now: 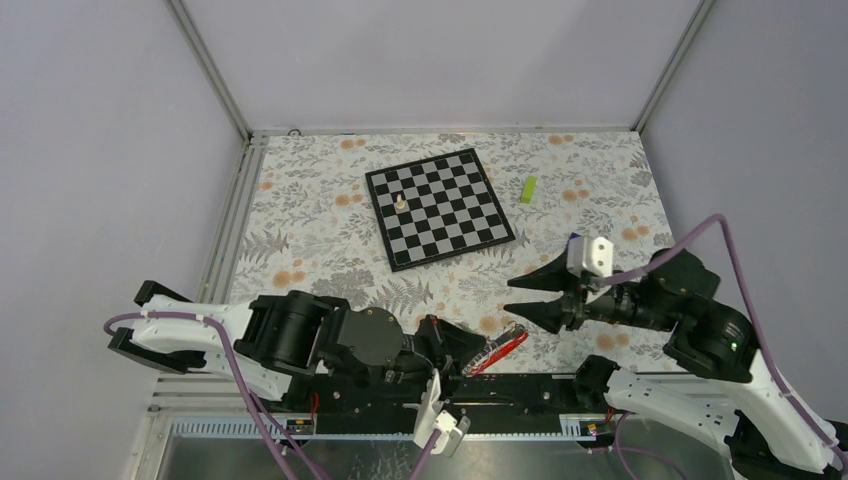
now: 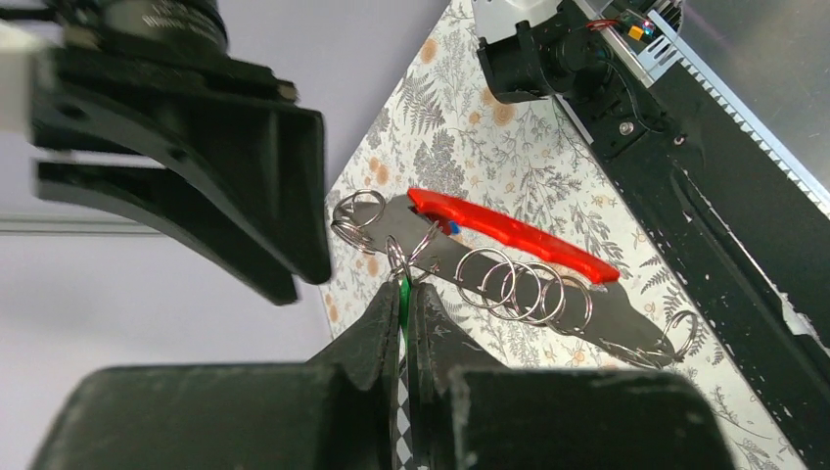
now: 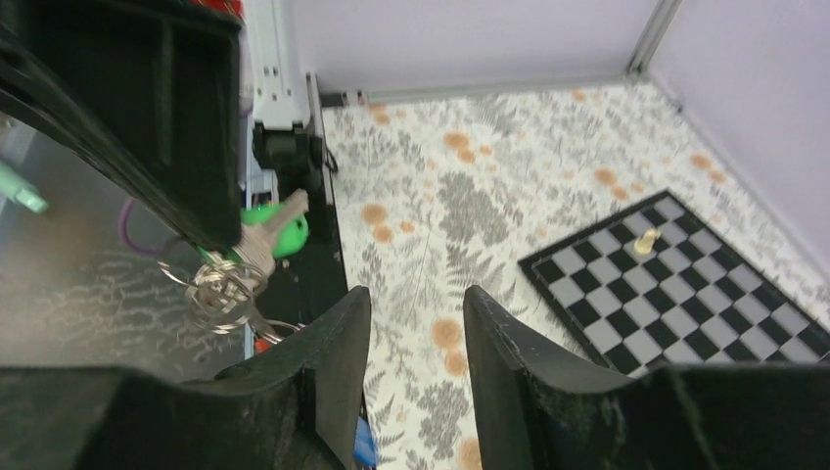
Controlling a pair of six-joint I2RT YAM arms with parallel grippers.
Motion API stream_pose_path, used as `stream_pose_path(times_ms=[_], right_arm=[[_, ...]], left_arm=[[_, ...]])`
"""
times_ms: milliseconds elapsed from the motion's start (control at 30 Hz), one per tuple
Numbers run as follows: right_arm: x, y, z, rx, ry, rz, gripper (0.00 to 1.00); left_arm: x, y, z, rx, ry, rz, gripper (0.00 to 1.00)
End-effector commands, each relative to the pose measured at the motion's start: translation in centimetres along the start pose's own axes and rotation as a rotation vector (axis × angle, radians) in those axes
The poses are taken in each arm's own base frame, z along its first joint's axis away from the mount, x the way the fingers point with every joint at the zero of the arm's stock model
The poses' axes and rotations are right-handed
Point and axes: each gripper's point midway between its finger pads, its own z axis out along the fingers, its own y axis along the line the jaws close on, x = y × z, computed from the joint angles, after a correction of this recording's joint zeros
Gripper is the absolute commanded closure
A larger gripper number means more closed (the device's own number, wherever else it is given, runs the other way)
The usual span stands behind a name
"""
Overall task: Remove the keys from the keyring
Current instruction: Remove the key from the keyring.
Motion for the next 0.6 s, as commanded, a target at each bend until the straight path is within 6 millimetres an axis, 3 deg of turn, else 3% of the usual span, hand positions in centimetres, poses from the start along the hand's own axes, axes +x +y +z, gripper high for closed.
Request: stream_pose_path(times_ms=[0, 400, 567], right_arm=[[3.1, 0.5, 0.9, -0.051, 0.102, 0.012, 0.53], [0.9, 5.0, 0.0, -0.273, 0.026, 0.134, 0.45], [0.3, 5.5, 0.6, -0.297, -0.073, 0.187, 0.56]], left_arm=[[-1.6, 1.7, -1.2, -0.054, -0.081, 0.032, 1.00], [-0.4, 1.6, -1.0, -0.072, -0.027, 0.038, 1.00], [-0.7, 1.8, -0.9, -0.082, -0.038, 0.043, 1.00]])
